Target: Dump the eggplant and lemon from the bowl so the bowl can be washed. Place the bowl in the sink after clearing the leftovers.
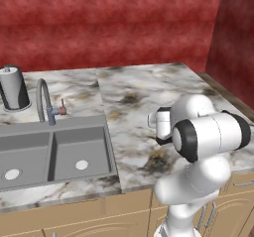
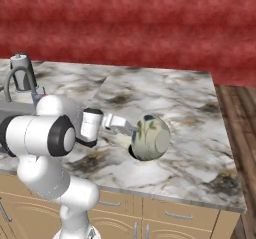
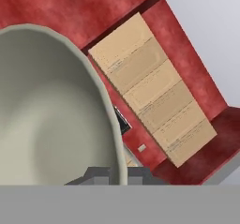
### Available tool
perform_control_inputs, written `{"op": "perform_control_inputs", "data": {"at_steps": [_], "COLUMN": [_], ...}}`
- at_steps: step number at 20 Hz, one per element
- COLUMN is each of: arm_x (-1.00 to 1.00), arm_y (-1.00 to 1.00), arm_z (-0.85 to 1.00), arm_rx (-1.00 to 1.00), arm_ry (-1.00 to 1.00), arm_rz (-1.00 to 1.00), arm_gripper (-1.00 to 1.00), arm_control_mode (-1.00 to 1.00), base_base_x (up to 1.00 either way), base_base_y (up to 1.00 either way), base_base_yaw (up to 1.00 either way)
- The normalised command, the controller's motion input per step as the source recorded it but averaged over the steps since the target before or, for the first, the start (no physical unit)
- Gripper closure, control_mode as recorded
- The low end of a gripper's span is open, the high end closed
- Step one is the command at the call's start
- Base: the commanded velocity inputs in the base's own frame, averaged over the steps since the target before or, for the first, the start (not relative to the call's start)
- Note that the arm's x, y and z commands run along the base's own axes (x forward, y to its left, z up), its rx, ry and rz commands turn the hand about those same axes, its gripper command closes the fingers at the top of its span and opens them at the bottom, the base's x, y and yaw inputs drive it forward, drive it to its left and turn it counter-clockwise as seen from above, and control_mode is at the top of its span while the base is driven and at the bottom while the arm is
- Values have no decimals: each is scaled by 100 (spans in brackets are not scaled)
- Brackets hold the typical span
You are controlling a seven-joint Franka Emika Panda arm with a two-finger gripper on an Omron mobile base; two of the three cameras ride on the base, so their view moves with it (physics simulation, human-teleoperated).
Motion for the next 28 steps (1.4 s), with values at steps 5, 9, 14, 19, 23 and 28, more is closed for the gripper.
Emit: {"op": "perform_control_inputs", "data": {"at_steps": [5,9,14,19,23,28], "arm_x": [9,0,0,2,0,0], "arm_y": [0,-3,-1,0,-11,-27], "arm_z": [1,0,0,3,12,59], "arm_rx": [0,-2,-15,-15,0,9], "arm_ry": [6,10,14,6,1,1], "arm_rz": [0,-1,-1,0,0,0], "arm_gripper": [100,100,100,100,100,100], "arm_control_mode": [-100,-100,-100,-100,-100,-100], "base_base_x": [0,0,0,0,0,0], "base_base_y": [0,0,0,0,0,0], "base_base_yaw": [0,0,0,0,0,0]}}
